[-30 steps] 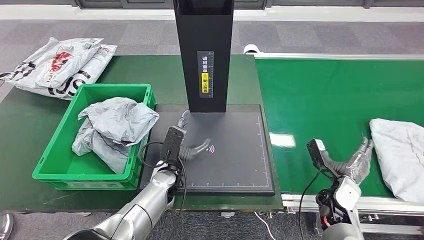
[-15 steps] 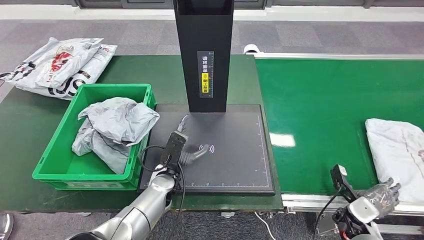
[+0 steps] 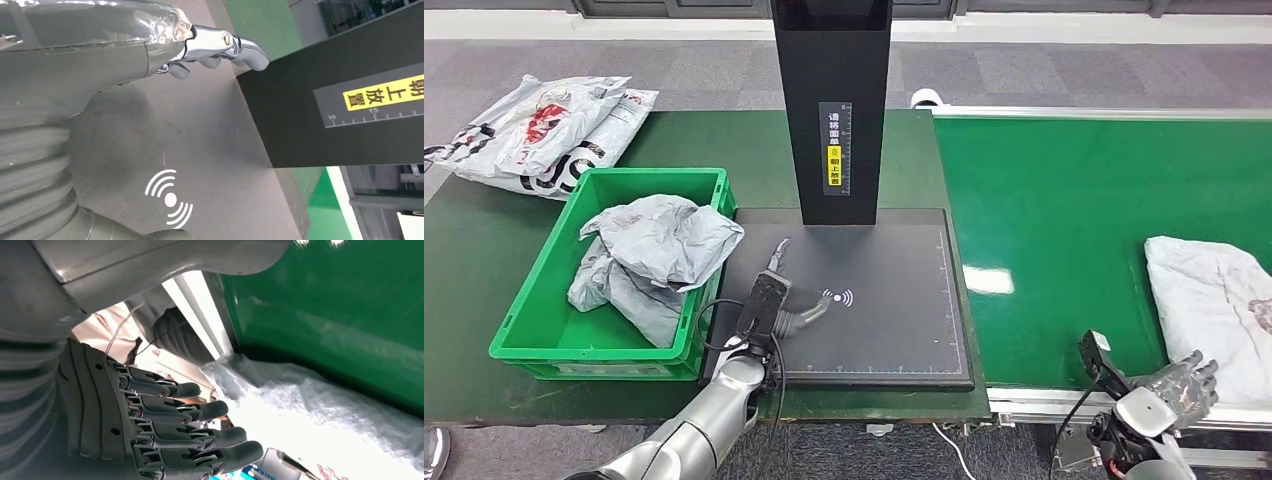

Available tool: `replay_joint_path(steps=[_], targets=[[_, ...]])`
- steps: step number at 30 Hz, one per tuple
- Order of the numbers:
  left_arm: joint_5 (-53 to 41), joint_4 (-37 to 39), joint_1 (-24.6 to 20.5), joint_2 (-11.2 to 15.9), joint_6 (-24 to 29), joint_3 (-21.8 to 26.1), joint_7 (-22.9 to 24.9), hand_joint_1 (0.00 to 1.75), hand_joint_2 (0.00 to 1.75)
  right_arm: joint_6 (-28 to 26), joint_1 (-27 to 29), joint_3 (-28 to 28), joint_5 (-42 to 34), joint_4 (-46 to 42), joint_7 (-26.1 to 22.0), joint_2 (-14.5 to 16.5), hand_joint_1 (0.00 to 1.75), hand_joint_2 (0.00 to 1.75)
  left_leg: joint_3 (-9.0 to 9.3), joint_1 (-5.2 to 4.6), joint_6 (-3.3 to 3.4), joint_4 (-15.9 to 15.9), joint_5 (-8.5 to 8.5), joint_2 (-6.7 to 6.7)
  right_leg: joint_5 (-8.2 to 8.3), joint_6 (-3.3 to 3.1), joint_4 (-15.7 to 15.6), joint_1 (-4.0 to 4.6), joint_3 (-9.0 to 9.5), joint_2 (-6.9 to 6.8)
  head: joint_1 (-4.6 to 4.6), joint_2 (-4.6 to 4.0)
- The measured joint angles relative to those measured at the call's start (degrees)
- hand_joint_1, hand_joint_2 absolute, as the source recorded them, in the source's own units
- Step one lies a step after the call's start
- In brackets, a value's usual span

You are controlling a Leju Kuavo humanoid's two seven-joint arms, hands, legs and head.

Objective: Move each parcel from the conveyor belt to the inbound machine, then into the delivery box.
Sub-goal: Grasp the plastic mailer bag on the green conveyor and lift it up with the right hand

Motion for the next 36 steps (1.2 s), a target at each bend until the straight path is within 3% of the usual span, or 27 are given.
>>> replay_joint_path(steps=[16, 30, 36], targets=[[-1.68, 0.0, 0.48, 0.13, 0.04, 2.65, 0.0, 0.0, 1.75, -5.09, -3.13, 9.84, 0.06, 0.75, 1.88, -2.45, 0.0, 1.75, -0.02, 0.0, -0.01, 0.0, 0.01, -0.01, 0.0, 0.0, 0.01, 0.0, -0.02, -0.01, 0.0, 0.01], [-1.91, 0.0, 0.48, 0.13, 0.04, 3.28, 0.0, 0.0, 1.75, -4.75, -4.0, 12.79, -0.04, 0.84, 2.0, -3.09, 0.0, 1.75, -0.02, 0.0, -0.01, 0.0, 0.01, -0.02, 0.0, 0.0, 0.01, 0.01, -0.02, -0.02, 0.0, 0.0], [-2.4, 0.0, 0.44, 0.13, -0.13, 3.47, 0.0, 0.0, 1.75, -0.23, -3.81, 12.81, -1.26, 1.05, 2.02, -3.12, 0.0, 1.75, -0.02, 0.0, -0.01, 0.0, 0.01, -0.02, 0.0, 0.0, 0.0, 0.01, -0.03, -0.02, 0.0, 0.0]])
